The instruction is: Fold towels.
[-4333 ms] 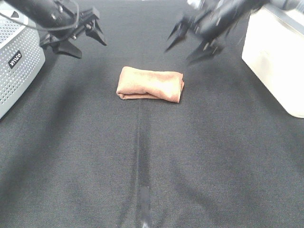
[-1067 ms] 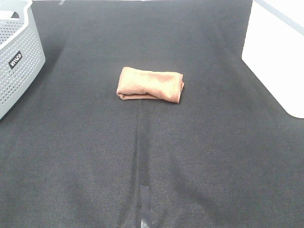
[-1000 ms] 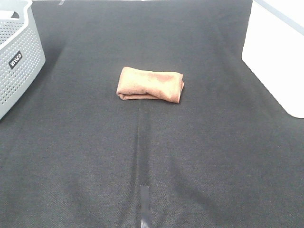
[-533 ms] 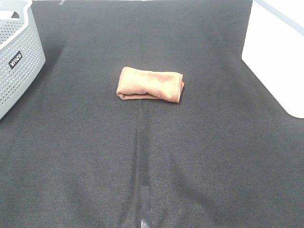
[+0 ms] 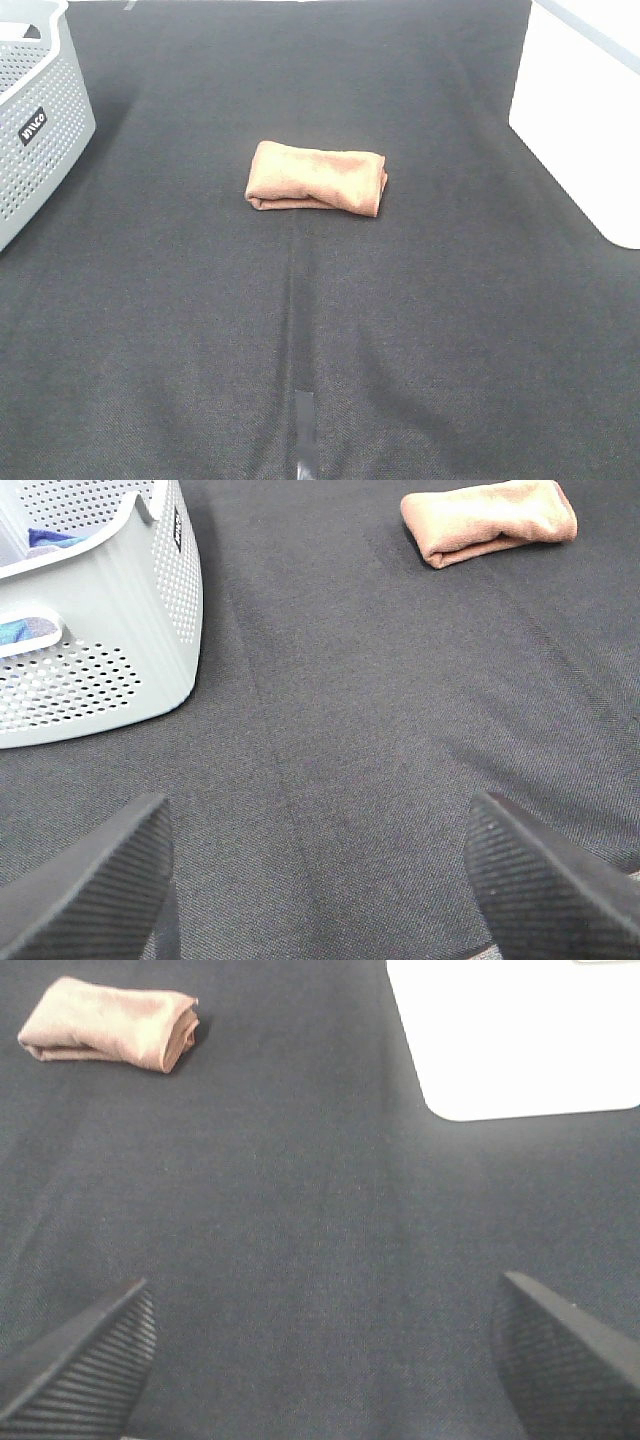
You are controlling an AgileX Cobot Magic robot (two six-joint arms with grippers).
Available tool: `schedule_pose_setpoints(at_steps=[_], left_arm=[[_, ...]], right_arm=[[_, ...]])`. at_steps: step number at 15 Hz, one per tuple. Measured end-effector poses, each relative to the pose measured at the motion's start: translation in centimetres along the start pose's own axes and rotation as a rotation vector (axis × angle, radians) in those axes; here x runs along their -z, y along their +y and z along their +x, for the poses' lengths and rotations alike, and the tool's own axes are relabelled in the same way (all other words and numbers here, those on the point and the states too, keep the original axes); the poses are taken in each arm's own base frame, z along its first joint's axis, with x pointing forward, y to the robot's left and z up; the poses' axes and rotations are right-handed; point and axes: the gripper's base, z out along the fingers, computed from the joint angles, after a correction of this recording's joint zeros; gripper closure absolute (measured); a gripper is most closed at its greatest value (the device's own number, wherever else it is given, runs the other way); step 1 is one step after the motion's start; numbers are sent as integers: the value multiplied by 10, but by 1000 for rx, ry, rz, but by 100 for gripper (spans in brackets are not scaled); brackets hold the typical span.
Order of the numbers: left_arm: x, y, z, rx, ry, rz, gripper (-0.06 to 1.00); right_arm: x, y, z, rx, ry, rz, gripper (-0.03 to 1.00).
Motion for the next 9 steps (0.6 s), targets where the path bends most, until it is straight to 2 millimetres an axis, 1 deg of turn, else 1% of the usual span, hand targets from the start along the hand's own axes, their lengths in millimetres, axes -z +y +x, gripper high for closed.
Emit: schedule_pose_setpoints(at_steps=[9], left_arm=[[0,0,0,0,0,0,18]], right_arm=[[2,0,3,1,-20,1,12]])
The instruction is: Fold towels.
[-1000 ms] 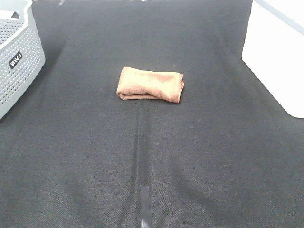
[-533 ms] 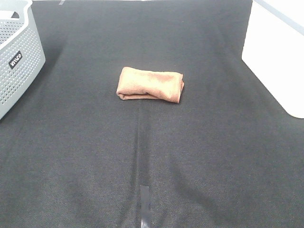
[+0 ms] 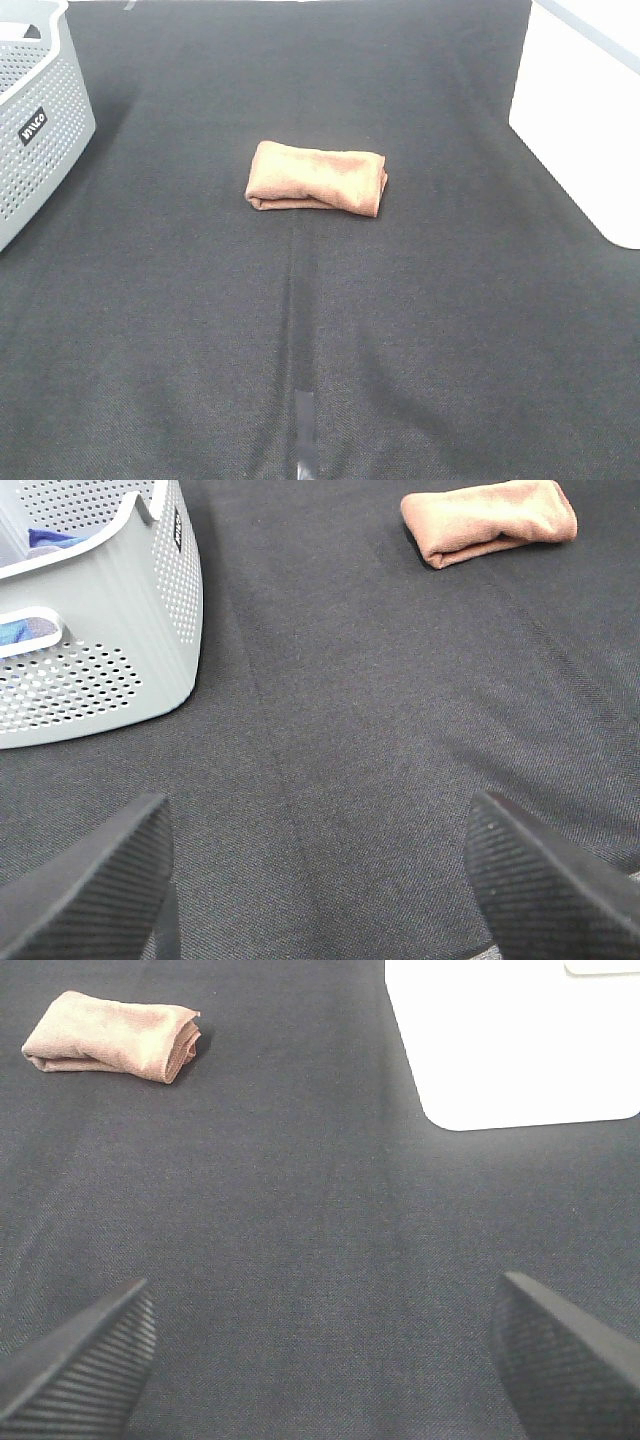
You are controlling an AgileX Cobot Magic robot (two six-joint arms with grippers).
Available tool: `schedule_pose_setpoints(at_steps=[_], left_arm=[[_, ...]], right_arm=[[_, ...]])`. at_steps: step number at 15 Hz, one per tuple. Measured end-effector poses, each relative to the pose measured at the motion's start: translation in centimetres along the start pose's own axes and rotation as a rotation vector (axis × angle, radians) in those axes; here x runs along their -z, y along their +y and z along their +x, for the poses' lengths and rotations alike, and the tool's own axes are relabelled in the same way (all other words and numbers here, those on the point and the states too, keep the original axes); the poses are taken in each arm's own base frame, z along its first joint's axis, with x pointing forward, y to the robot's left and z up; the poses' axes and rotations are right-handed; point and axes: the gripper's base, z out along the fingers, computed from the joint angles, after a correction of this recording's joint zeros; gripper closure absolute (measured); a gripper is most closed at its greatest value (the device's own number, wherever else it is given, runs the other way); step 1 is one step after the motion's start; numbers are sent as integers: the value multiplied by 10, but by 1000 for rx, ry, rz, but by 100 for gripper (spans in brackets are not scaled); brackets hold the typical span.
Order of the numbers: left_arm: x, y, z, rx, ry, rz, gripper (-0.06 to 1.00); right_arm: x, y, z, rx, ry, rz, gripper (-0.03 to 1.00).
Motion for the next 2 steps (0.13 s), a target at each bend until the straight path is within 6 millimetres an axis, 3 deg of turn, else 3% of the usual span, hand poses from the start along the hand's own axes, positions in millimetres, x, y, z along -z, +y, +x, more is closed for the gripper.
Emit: schedule_pose_setpoints(at_steps=[2], left_arm=[[0,0,0,0,0,0,18]], right_arm=[[0,0,0,-1,0,0,12]])
